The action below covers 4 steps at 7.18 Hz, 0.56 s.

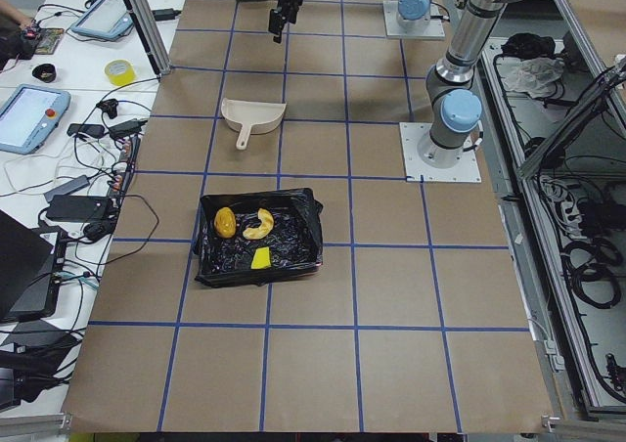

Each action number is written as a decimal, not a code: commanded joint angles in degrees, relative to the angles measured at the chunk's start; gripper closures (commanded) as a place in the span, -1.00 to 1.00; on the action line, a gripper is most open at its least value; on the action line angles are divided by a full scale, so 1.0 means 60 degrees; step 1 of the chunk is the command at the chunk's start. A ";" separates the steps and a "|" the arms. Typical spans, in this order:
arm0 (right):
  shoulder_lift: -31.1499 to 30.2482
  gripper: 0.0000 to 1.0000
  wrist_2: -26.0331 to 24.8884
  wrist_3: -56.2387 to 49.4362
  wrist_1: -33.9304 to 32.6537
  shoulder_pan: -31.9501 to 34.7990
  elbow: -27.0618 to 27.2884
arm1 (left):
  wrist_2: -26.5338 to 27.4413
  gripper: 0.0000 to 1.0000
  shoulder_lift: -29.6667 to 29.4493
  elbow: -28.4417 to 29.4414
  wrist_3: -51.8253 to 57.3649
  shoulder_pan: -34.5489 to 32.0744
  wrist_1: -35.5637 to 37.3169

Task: Sweep and dump trash into bin
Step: 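Lower the brush onto the table and open the right gripper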

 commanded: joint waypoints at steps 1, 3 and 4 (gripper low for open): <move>-0.1426 -1.00 0.0149 0.1094 0.1248 0.0946 -0.0247 | 0.0002 -1.00 0.0208 0.0069 -0.1316 0.0042 -0.0568; -0.2221 -1.00 0.0910 0.2395 0.2903 0.1326 -0.0991 | -0.0027 -1.00 0.0267 -0.0090 -0.2479 -0.0016 -0.0614; -0.2223 -1.00 0.0955 0.2474 0.3070 0.1431 -0.1068 | -0.0143 -1.00 0.0311 -0.0106 -0.2495 -0.0002 -0.0673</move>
